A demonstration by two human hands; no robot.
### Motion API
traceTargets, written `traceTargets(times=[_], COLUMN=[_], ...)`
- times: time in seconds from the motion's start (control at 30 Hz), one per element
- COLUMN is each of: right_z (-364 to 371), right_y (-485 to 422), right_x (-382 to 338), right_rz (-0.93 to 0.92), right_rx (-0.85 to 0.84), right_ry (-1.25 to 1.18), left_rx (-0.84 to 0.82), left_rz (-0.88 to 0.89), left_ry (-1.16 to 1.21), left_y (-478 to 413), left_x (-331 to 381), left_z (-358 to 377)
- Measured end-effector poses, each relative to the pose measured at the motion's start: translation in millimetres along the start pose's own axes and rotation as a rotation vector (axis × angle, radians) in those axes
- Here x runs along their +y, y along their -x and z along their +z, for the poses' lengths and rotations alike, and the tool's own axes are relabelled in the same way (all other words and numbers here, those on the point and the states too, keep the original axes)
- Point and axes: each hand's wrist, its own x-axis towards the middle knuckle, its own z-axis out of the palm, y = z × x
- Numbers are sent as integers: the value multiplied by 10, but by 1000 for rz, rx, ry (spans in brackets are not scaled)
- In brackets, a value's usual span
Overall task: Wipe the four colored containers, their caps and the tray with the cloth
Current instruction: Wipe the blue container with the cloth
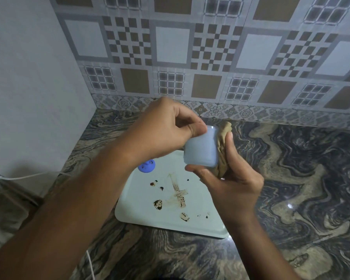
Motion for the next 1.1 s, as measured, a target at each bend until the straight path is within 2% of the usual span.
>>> traceTargets(times=[0.1, 0.17, 0.27, 0.33, 0.4, 0.53, 0.63, 0.7, 0.83, 0.87, 0.97, 1.03, 1.1], right_z=[4, 1, -9, -43, -72, -44, -45, -54, -86, -90, -82, -81, -86], right_y=[4, -8, -48, -45, -24, -15, -57, -80, -86, -80, -72, -79, -101], right_x=[-84, -141, -123, -83, -56, -123, -240, -250, -133, -131, -138, -147, -156], right_rz=[205, 272, 147, 8, -46, 203, 278, 238, -106, -128, -77, -31, -31], right_rx=[50, 51, 24, -17, -34, 43, 46, 26, -46, -38, 21, 12, -13], right_ry=[-259, -322, -184, 16, 64, -273, -336, -340, 45, 73, -16, -116, -99], left_rx=[-54, -81, -29, -13, -16, -24, -47, -24, -12, -5, 12, 11, 39], left_rz=[-44, -84, -80, -41, 13, -23, -98, -113, -5, 16, 15, -16, -34], left_ry=[158, 251, 262, 163, 50, 139, 289, 325, 21, -19, 36, 69, 70], left_y=[31, 36, 17, 12, 26, 43, 53, 46, 59, 74, 117, 121, 108], left_x=[-30, -87, -69, 8, 80, 39, -13, 19, 171, 201, 223, 176, 128], left_z=[-14, -17, -1, 9, 28, 22, 13, -2, -39, -27, 3, -9, -18])
